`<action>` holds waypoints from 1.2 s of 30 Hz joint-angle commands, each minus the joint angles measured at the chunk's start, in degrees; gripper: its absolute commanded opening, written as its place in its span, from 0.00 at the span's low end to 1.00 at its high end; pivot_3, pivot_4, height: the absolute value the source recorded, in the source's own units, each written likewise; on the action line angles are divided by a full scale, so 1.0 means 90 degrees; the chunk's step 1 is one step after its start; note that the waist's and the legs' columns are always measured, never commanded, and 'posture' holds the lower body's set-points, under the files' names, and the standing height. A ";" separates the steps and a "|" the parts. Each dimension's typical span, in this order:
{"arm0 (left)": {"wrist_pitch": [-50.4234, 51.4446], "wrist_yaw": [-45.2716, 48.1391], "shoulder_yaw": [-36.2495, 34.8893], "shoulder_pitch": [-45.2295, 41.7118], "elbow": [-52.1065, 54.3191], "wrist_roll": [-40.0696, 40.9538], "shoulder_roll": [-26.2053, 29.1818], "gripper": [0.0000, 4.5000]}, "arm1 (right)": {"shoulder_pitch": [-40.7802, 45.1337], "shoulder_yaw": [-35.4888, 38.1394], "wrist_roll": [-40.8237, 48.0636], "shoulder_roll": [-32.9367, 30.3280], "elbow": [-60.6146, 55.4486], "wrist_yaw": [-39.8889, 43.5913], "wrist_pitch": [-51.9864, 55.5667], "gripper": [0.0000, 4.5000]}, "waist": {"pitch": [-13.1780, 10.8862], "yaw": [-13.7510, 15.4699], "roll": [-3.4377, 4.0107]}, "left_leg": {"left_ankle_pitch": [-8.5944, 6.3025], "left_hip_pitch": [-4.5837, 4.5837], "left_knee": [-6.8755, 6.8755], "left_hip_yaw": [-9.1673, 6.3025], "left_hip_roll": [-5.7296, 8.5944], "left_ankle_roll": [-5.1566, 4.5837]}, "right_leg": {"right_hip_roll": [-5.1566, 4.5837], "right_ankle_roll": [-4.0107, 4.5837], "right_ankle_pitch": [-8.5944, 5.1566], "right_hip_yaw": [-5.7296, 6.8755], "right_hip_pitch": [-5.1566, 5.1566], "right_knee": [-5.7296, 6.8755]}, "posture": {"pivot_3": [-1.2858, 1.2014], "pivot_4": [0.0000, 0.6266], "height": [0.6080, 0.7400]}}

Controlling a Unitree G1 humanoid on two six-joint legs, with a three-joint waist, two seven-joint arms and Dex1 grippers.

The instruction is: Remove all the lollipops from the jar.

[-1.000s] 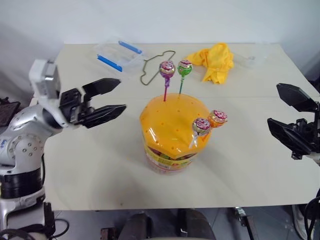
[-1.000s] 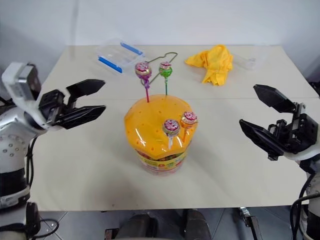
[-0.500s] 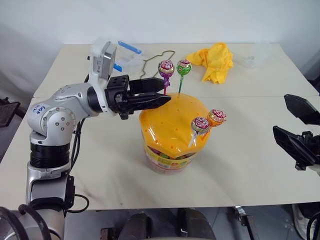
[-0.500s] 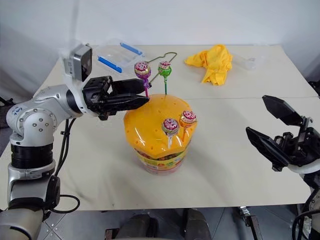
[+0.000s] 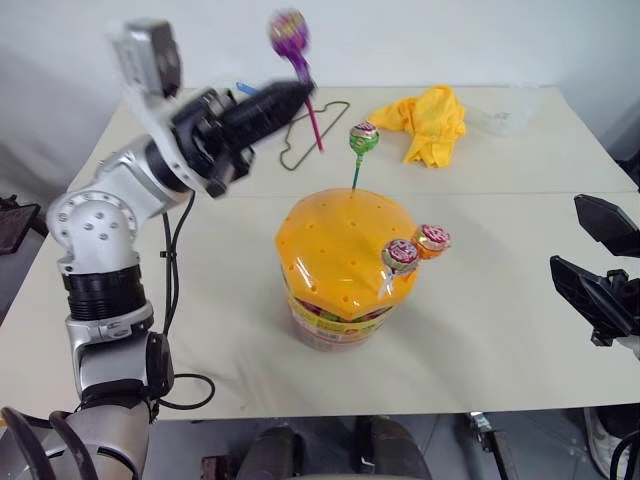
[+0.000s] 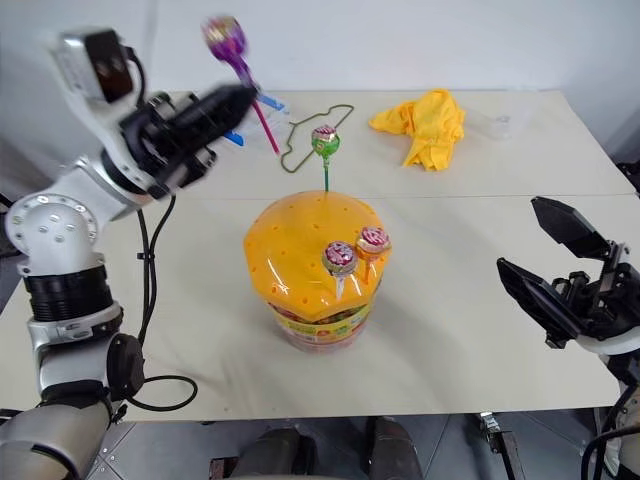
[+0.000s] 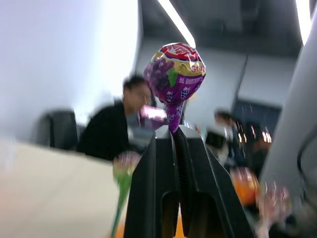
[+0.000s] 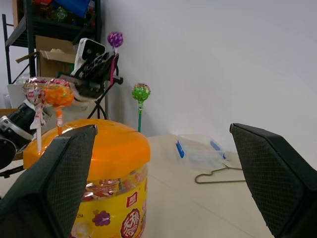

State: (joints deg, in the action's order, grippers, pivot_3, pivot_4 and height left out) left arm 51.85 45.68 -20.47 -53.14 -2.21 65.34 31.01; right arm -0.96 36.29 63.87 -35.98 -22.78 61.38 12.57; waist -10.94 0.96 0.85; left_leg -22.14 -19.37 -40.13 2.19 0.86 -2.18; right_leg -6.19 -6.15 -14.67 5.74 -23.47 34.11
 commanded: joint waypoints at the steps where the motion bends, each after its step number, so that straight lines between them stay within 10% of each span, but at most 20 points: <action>1: -0.0023 -0.0150 -0.0448 0.0557 -0.0425 -0.0499 0.0907 0.01 | 0.0203 -0.0045 -0.0123 -0.0135 0.0089 0.0187 -0.0075 1.00 | 0.0001 -0.0060 0.0002 | 0.0002 0.0005 0.0006 0.0001 0.0000 0.0004 | 0.0003 0.0000 0.0000 0.0001 0.0000 0.0002 | 0.52 0.24 1.00; 6: -0.0109 0.0382 -0.0499 0.3359 -0.1391 -0.2164 0.3072 0.01 | 0.0383 -0.0576 -0.0703 -0.0382 0.0424 0.1140 -0.0189 1.00 | 0.0002 -0.0189 0.0010 | -0.0001 0.0019 0.0039 0.0007 -0.0008 0.0019 | 0.0062 0.0013 -0.0007 -0.0029 -0.0019 0.0000 | 0.52 0.24 1.00; 14: -0.0097 0.0389 -0.1553 0.6598 -0.0757 -0.2811 0.3205 0.01 | 0.0418 -0.1070 -0.1248 -0.0626 0.0969 0.2053 -0.0202 1.00 | -0.0008 0.0042 -0.0020 | -0.0030 -0.0002 0.0027 -0.0029 -0.0006 0.0004 | -0.0022 0.0020 -0.0010 -0.0058 -0.0015 -0.0020 | 0.52 0.24 1.00; 18: -0.0333 0.0289 -0.1638 0.7001 -0.0570 -0.2993 0.2846 0.01 | 0.0521 -0.1181 -0.1362 -0.0637 0.1100 0.2117 -0.0164 1.00 | -0.0008 0.0036 0.0004 | -0.0038 0.0006 0.0028 -0.0025 0.0011 0.0008 | -0.0043 0.0023 -0.0012 -0.0065 -0.0015 -0.0031 | 0.52 0.24 1.00; 28: -0.1354 0.1643 -0.2381 0.7358 -0.0548 -0.2723 0.2607 0.61 | 0.0021 -0.0670 -0.1219 -0.0826 0.0983 0.2086 0.0067 1.00 | -0.0007 -0.0014 0.0009 | -0.0034 0.0011 0.0035 -0.0015 0.0002 0.0010 | -0.0041 0.0028 -0.0015 -0.0065 -0.0026 -0.0019 | 0.52 0.24 1.00; 36: -0.3593 0.2989 -0.3068 0.6864 0.0221 -0.2194 0.2123 0.61 | 0.0123 -0.0599 -0.0601 -0.0749 0.0517 0.1708 0.0519 1.00 | -0.0008 -0.0027 0.0008 | -0.0046 0.0010 0.0037 -0.0012 0.0002 0.0025 | -0.0044 0.0029 -0.0016 -0.0066 -0.0026 -0.0027 | 0.52 0.24 1.00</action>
State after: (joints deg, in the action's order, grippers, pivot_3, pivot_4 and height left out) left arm 19.38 70.76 -46.60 9.61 -5.46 40.85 49.97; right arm -1.55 30.25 55.65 -42.47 -15.28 78.26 16.33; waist -11.01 0.72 0.93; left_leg -22.56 -19.27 -39.80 2.08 0.88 -1.96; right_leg -6.58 -5.89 -14.82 5.14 -23.70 33.87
